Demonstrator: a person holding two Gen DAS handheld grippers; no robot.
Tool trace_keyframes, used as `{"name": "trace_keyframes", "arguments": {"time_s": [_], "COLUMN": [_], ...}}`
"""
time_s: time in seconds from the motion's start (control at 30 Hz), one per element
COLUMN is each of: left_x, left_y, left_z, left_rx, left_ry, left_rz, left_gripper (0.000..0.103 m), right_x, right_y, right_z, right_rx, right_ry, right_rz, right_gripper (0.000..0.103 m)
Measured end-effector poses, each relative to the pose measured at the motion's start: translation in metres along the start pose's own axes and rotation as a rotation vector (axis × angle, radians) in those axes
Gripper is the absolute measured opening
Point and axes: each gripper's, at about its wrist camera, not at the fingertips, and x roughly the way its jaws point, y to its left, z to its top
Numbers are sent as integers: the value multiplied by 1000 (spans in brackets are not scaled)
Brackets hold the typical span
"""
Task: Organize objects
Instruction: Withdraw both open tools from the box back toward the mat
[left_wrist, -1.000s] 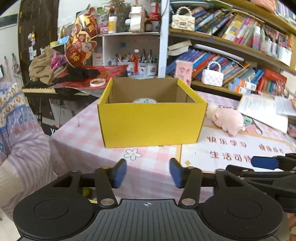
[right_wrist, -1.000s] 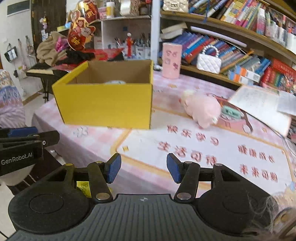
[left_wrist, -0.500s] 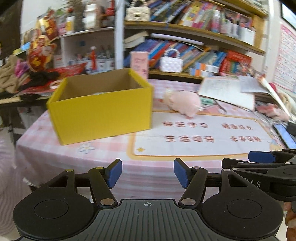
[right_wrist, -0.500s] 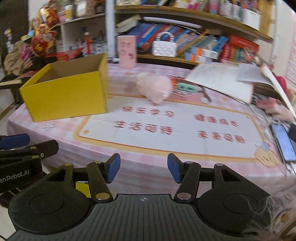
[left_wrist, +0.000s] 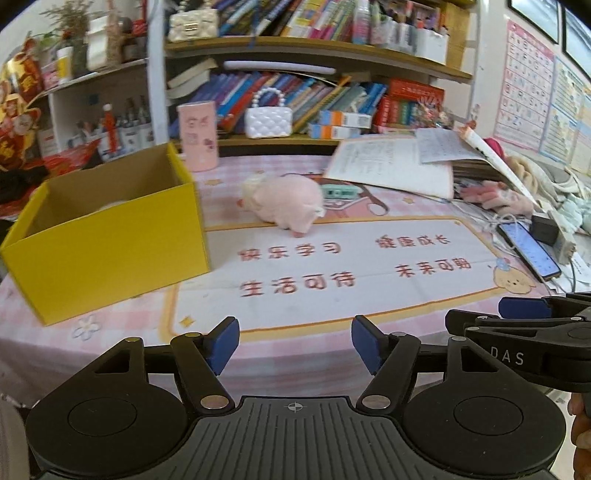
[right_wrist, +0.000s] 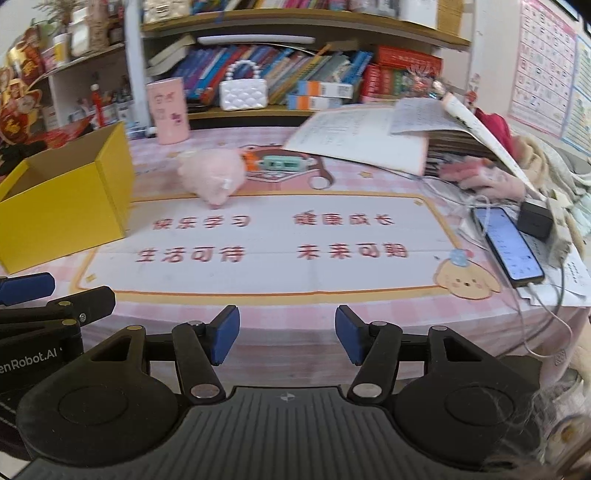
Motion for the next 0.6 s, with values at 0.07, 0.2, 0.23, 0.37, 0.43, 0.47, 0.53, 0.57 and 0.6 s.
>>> {"name": "trace_keyframes", "arguments": {"time_s": [0.07, 0.2, 0.23, 0.37, 0.43, 0.47, 0.53, 0.57, 0.6], "left_x": [7, 21, 25, 44, 53, 58, 68, 73, 79], "left_y": [-7, -18, -20, -27, -30, -31, -31, -31, -31], "left_z": [4, 14, 17, 29, 36, 40, 50, 55, 61], "left_rx": [12, 17, 13, -2, -14, -20, -38, -47, -57], "left_ry": [6, 11, 15, 29, 31, 30, 20, 12, 7], "left_rz": [-5, 1, 2, 18, 30, 33, 38, 42, 50], "left_gripper": [71, 76, 76, 77, 79, 82, 84, 84, 85], "right_x": [5, 19, 23, 42, 52, 57, 69, 75, 82], "right_y": [-10, -25, -28, -39, -44, -46, -51, -53, -55], "right_z": [3, 12, 15, 29, 37, 42, 52, 57, 63], "right_rx": [18, 29, 28, 16, 6, 0, -12, -20, -25], "right_ry": [5, 22, 26, 35, 36, 37, 35, 32, 29], "right_rz": [-10, -11, -7, 11, 23, 30, 45, 53, 60], "right_gripper": [57, 59, 60, 60, 61, 61, 62, 62, 63]}}
